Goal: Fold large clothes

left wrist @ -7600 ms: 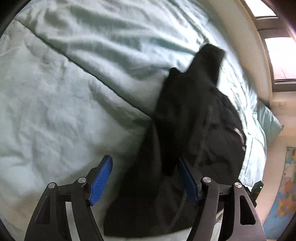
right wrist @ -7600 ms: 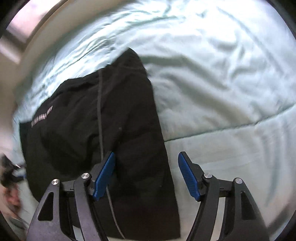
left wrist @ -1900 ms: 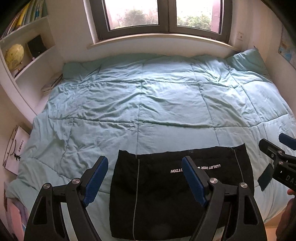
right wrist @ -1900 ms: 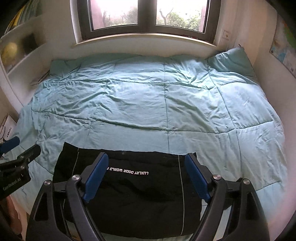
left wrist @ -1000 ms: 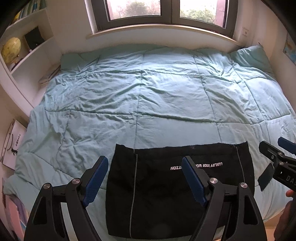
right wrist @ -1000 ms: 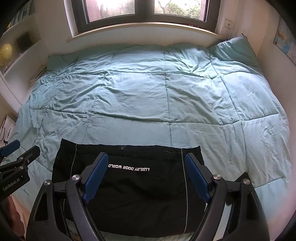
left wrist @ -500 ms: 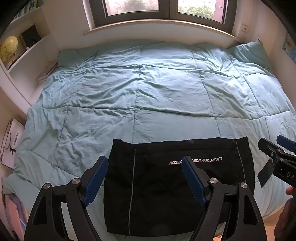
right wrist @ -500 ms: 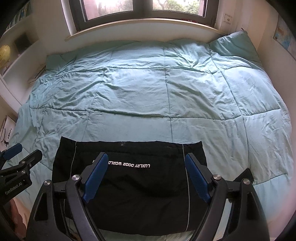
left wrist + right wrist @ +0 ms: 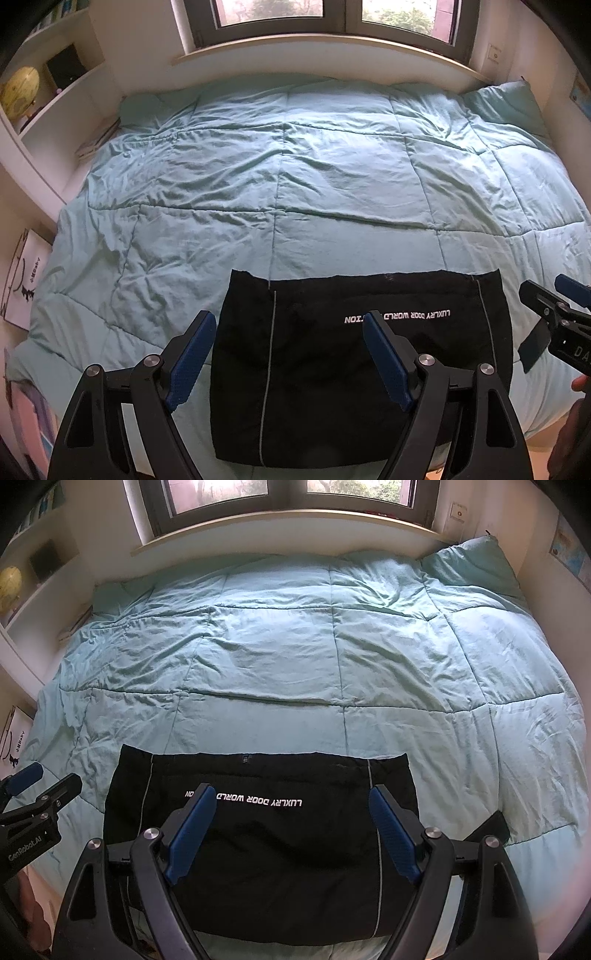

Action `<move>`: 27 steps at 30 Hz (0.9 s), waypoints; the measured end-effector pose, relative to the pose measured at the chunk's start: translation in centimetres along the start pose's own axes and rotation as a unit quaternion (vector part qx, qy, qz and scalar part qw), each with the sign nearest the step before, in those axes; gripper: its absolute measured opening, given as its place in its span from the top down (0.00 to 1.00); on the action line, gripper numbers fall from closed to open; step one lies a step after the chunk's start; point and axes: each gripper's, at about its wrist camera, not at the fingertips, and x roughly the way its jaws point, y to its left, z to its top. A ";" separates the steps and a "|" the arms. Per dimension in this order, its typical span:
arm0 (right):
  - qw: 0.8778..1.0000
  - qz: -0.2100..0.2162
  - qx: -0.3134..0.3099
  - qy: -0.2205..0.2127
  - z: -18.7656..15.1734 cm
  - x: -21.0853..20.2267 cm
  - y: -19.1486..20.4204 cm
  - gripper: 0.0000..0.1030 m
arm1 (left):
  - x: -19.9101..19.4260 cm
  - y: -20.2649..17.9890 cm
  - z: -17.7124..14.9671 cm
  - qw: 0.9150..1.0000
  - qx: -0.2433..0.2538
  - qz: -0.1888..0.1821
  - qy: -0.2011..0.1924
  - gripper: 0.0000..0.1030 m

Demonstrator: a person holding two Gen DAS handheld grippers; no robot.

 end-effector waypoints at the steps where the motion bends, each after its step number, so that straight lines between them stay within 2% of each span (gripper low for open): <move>1: 1.000 -0.002 0.000 0.001 0.0 0.1 0.0 0.17 | 0.0 0.0 0.0 1.000 0.000 0.001 0.000 0.20; 27: 1.000 0.000 -0.008 0.027 -0.4 2.0 0.1 0.17 | 0.6 0.1 0.1 1.000 0.007 0.021 -0.011 0.20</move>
